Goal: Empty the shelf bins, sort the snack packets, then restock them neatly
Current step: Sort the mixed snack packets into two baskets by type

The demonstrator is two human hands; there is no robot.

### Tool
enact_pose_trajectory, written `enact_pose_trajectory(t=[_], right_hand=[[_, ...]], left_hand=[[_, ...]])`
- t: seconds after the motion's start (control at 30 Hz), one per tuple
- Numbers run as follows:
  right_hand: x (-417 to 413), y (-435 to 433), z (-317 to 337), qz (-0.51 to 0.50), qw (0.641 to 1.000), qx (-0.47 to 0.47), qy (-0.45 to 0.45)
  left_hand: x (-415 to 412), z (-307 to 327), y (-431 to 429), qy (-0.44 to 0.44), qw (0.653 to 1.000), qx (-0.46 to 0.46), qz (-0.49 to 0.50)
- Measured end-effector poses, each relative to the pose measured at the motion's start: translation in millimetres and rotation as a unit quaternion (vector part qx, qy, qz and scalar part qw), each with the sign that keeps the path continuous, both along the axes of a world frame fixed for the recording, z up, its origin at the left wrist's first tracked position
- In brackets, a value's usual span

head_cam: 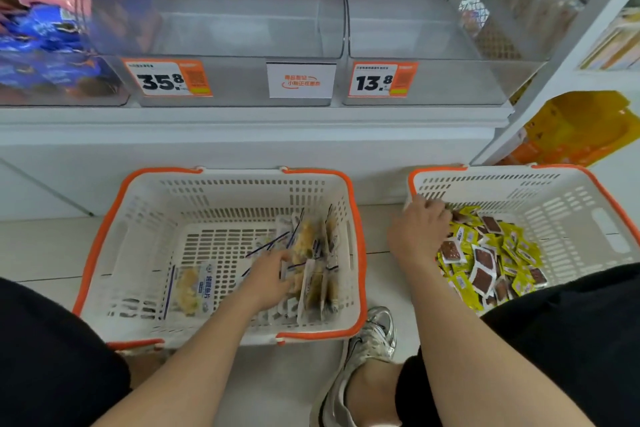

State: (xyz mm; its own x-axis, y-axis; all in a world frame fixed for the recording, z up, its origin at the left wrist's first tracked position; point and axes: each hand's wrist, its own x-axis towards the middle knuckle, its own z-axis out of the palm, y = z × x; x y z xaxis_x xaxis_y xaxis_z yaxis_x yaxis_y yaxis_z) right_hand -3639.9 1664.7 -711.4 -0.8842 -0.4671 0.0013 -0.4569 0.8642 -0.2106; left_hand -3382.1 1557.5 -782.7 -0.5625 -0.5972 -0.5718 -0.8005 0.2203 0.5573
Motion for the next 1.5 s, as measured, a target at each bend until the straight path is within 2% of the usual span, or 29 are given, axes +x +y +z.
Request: enact_pose_trajectory(t=[0.03, 0.1, 0.13, 0.2, 0.3, 0.37, 0.43, 0.5, 0.7, 0.8, 0.9, 1.1, 1.2, 1.3, 1.33, 1.4, 1.5], right_hand=[[15.1, -8.2, 8.4, 0.057, 0.996, -0.064, 0.010], [51.8, -28.0, 15.4, 0.193, 0.967, -0.152, -0.069], [69.6, -37.0, 12.0, 0.249, 0.950, -0.141, -0.122], [101.0, -49.1, -8.4, 0.310, 0.932, -0.057, -0.180], [132.8, -51.7, -53.7, 0.244, 0.933, 0.102, -0.243], [143.8, -52.4, -72.7, 0.242, 0.912, 0.218, -0.249], [145.3, -58.3, -86.6, 0.265, 0.892, 0.274, -0.243], [140.6, -68.5, -97.9, 0.275, 0.877, 0.281, -0.277], [133.4, -79.7, -114.8, 0.289, 0.878, 0.189, -0.331], [134.4, -81.4, -117.2, 0.268, 0.887, 0.132, -0.352], [147.0, -90.7, -111.3, 0.297, 0.877, 0.073, -0.370], [175.1, -127.6, -79.2, 0.323, 0.816, -0.081, -0.473], [168.8, -133.5, -55.9, 0.336, 0.790, -0.078, -0.506], [151.3, -134.8, -42.8, 0.324, 0.792, -0.029, -0.516], [144.6, -134.4, -43.3, 0.317, 0.805, -0.004, -0.501], [132.4, -129.6, -45.7, 0.292, 0.849, 0.047, -0.438], [113.8, -115.8, -50.5, 0.180, 0.925, 0.041, -0.333]], left_hand=[[3.7, -3.6, -1.6, -0.018, 1.000, -0.014, 0.010], [9.9, -11.5, -6.8, -0.081, 0.996, -0.045, 0.019], [12.6, -17.5, -9.9, -0.113, 0.992, -0.049, 0.020], [19.3, -30.2, -16.3, -0.159, 0.986, -0.031, 0.030], [34.0, -49.7, -32.1, -0.185, 0.979, 0.056, 0.072], [41.9, -59.7, -42.2, -0.182, 0.971, 0.118, 0.103], [46.5, -72.8, -49.7, -0.182, 0.967, 0.155, 0.094], [47.1, -85.3, -55.9, -0.138, 0.966, 0.195, 0.102], [38.3, -92.0, -50.6, -0.025, 0.924, 0.247, 0.289], [39.0, -87.4, -53.9, 0.000, 0.930, 0.201, 0.309], [50.0, -66.3, -64.3, 0.007, 0.941, 0.145, 0.305], [82.7, 1.3, -106.1, -0.043, 0.955, -0.048, 0.289], [94.2, 26.1, -118.1, -0.088, 0.940, -0.142, 0.297], [99.4, 34.8, -112.9, -0.085, 0.928, -0.235, 0.275], [100.4, 34.2, -109.3, -0.085, 0.927, -0.253, 0.263], [101.8, 29.1, -99.8, -0.094, 0.932, -0.259, 0.237], [104.5, 15.3, -82.7, -0.113, 0.935, -0.249, 0.226]])
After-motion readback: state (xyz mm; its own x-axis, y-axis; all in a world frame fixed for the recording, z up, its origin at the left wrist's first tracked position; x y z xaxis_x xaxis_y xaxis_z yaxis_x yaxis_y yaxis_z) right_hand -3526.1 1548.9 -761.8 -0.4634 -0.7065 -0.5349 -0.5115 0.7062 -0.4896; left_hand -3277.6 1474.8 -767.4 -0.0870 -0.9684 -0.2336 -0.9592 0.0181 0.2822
